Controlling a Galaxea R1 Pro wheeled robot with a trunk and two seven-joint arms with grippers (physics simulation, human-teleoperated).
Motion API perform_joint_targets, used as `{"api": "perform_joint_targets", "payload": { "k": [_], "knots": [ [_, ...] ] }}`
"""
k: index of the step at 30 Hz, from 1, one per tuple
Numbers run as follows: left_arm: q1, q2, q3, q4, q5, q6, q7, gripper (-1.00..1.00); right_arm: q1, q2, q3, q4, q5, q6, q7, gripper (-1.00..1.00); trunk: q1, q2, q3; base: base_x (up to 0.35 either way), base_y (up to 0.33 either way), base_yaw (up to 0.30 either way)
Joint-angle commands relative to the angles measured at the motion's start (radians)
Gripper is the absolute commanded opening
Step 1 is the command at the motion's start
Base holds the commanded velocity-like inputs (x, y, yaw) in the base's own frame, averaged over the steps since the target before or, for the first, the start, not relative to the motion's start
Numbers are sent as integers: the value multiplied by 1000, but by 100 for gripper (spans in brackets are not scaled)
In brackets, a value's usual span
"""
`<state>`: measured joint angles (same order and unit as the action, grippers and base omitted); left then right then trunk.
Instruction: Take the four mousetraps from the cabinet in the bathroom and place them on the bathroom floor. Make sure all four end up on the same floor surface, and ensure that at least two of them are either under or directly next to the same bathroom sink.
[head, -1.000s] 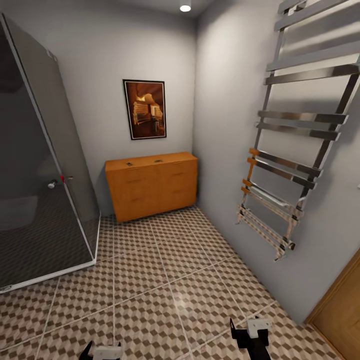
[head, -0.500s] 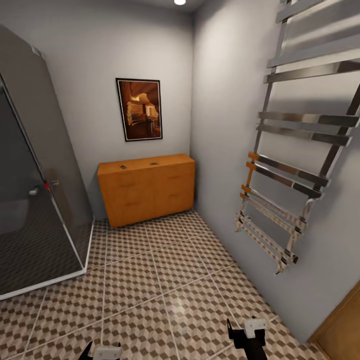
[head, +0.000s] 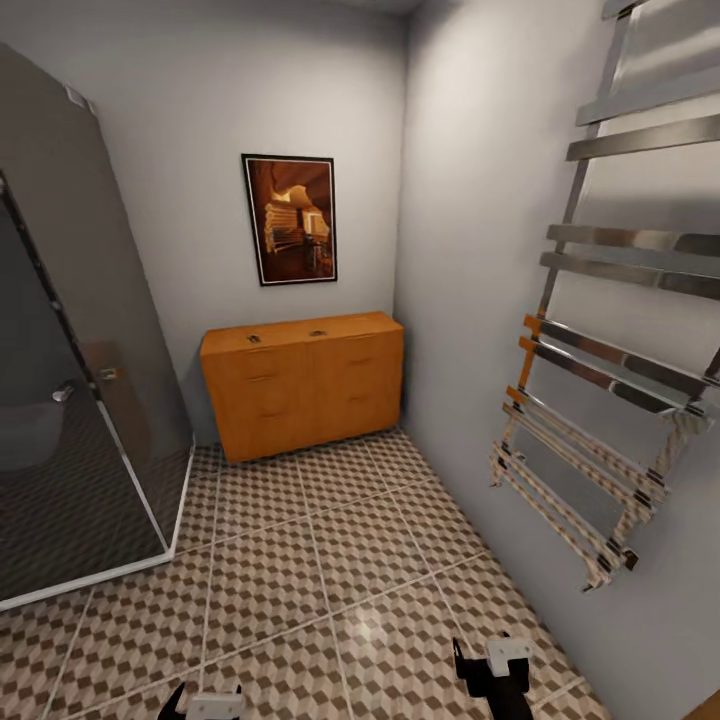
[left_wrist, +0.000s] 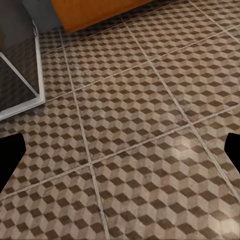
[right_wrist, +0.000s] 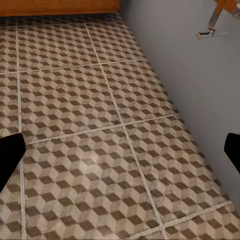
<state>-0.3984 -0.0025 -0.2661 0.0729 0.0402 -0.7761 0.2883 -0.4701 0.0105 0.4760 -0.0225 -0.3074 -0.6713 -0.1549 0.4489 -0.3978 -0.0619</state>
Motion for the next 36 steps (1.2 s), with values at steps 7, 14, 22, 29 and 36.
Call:
{"api": "perform_joint_targets", "payload": {
  "k": [7, 14, 22, 29, 36],
  "knots": [
    [-2, -1, -8, 4, 3, -5, 4, 100, -1, 0, 9, 0, -4, -2, -6, 100, 1, -2, -2, 290, 0, 245],
    [-2, -1, -8, 4, 3, -5, 4, 100, -1, 0, 9, 1, -4, -2, -6, 100, 1, -2, -2, 290, 0, 252],
    [-2, -1, -8, 4, 4, -5, 3, 100, -1, 0, 9, 0, -4, -2, -6, 100, 1, -2, -3, 290, 0, 249],
    [-2, -1, -8, 4, 4, -5, 3, 100, -1, 0, 9, 1, -4, -2, -6, 100, 1, -2, -3, 290, 0, 111],
    [-2, -1, -8, 4, 4, -5, 4, 100, -1, 0, 9, 1, -4, -2, -6, 100, 1, -2, -3, 290, 0, 13]
  ]
}}
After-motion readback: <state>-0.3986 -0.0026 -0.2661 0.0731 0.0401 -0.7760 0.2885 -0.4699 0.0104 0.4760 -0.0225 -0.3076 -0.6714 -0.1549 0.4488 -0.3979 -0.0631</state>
